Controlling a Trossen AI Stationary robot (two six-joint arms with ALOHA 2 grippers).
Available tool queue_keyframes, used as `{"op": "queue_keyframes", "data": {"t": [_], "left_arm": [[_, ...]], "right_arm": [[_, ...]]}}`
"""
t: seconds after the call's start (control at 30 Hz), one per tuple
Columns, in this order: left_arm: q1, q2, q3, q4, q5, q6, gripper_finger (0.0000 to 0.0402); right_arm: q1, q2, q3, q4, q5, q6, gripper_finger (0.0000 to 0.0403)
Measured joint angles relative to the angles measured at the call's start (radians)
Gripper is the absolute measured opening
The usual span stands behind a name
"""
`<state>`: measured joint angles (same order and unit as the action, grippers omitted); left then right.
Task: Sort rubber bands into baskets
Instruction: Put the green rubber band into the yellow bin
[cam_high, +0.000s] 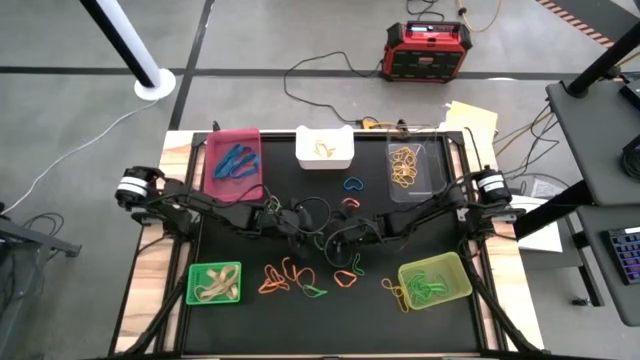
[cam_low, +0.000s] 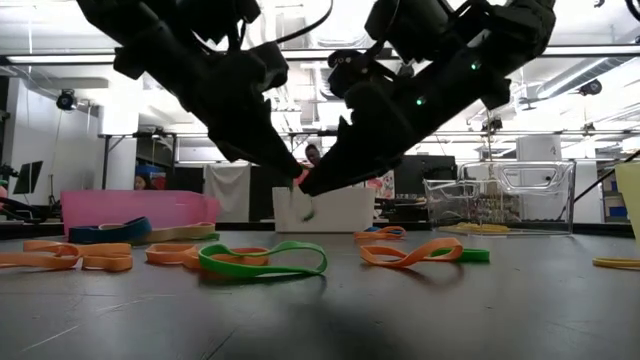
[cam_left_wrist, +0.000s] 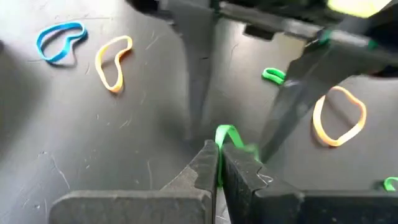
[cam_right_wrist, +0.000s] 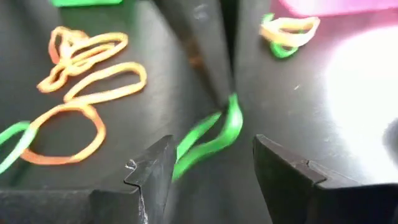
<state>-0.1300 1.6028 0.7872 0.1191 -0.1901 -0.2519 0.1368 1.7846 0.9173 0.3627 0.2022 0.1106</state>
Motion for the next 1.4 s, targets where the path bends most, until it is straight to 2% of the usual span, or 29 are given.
{"op": "queue_keyframes", "data": {"t": [0.1,0.2,0.3,0.43,0.47,0.6,0.77,0.9,1.0,1.1,1.2,1.3,1.4], "left_arm": [[-0.001,-0.003,0.0,0.003,0.001,0.0,0.0],[-0.004,-0.007,0.0,0.012,0.018,0.006,0.0],[-0.006,-0.007,0.0,0.016,0.019,0.008,0.0],[-0.007,-0.007,0.0,0.044,0.019,0.0,0.0],[-0.007,-0.007,0.0,0.052,0.02,-0.001,0.0],[-0.007,-0.007,0.0,0.047,0.02,0.006,0.0019],[-0.007,-0.014,0.0,0.035,0.019,0.008,0.0074],[-0.007,-0.022,0.0,0.012,0.019,0.013,0.0123],[-0.007,-0.046,0.0,-0.035,0.019,0.017,0.0149],[-0.007,-0.088,0.0,-0.101,0.019,0.029,0.0166],[-0.007,-0.136,0.0,-0.152,0.018,0.043,0.0174],[-0.007,-0.185,0.0,-0.168,0.018,0.059,0.0176],[-0.007,-0.221,0.0,-0.173,0.018,0.061,0.0176]], "right_arm": [[-0.001,-0.001,0.0,0.003,0.034,-0.001,0.0201],[-0.005,-0.002,0.0,0.002,0.035,-0.005,0.0178],[-0.006,-0.005,0.0,0.005,0.034,-0.006,0.0128],[-0.006,-0.005,0.0,0.005,0.027,-0.025,0.003],[-0.006,-0.005,0.0,0.006,0.025,-0.029,0.0022],[-0.006,-0.008,0.0,0.002,0.0,-0.025,0.001],[-0.006,-0.025,0.001,-0.037,0.0,-0.015,0.0009],[-0.006,-0.073,0.001,-0.124,0.0,-0.006,0.0009],[-0.004,-0.152,0.006,-0.253,-0.015,0.016,0.0009],[-0.003,-0.258,0.05,-0.462,-0.135,0.092,0.0009],[0.011,-0.35,0.103,-0.701,-0.321,0.199,0.0009],[0.053,-0.412,0.149,-0.942,-0.466,0.336,0.0009],[0.114,-0.456,0.183,-1.179,-0.569,0.525,0.0009]]}}
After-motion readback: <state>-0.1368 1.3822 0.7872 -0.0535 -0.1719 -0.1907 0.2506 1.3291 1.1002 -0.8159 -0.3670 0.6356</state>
